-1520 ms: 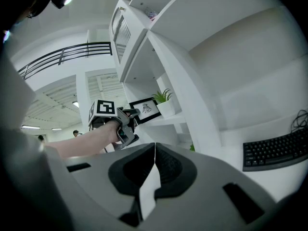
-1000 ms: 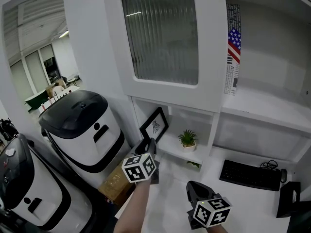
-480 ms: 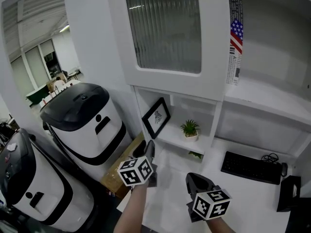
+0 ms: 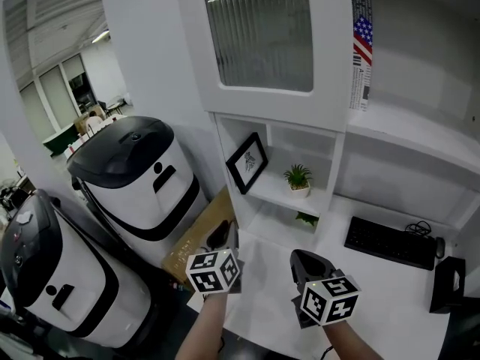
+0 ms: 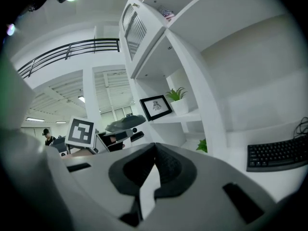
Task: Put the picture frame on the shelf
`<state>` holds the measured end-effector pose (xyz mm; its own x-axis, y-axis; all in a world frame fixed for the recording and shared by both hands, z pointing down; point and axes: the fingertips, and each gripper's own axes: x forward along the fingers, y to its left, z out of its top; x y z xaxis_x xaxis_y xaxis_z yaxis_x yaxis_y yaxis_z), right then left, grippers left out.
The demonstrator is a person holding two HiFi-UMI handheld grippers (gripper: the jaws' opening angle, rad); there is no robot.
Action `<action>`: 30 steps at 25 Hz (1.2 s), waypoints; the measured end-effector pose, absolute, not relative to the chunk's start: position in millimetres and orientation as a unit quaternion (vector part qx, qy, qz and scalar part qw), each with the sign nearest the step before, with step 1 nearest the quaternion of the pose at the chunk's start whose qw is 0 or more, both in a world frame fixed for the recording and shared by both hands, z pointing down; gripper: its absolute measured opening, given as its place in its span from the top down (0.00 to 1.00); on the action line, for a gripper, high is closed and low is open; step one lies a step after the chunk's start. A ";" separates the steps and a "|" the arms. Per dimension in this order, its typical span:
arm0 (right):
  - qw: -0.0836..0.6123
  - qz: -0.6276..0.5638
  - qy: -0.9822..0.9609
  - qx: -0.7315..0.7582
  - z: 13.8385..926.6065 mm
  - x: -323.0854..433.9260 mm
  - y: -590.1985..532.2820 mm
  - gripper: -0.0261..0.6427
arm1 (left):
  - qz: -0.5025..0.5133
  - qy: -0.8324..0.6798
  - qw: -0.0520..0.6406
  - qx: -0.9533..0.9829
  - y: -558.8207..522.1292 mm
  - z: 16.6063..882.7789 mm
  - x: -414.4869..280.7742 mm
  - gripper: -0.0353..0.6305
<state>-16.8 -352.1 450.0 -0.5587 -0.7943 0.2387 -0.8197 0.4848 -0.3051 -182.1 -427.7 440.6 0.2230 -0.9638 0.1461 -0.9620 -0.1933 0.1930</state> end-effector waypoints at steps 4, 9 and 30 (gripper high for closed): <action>0.038 0.181 -0.863 0.469 445.8 -19.1 -343.9 0.96 | 0.008 -0.624 0.117 0.772 -403.7 445.5 -186.0 0.87; 0.054 0.166 -0.865 0.471 448.2 -21.7 -329.8 0.96 | 0.015 -0.625 0.117 0.771 -374.2 450.9 -191.6 0.89; 0.086 0.139 -0.861 0.481 457.5 -35.1 -271.3 0.96 | 0.042 -0.630 0.127 0.765 -264.9 474.4 -214.4 0.91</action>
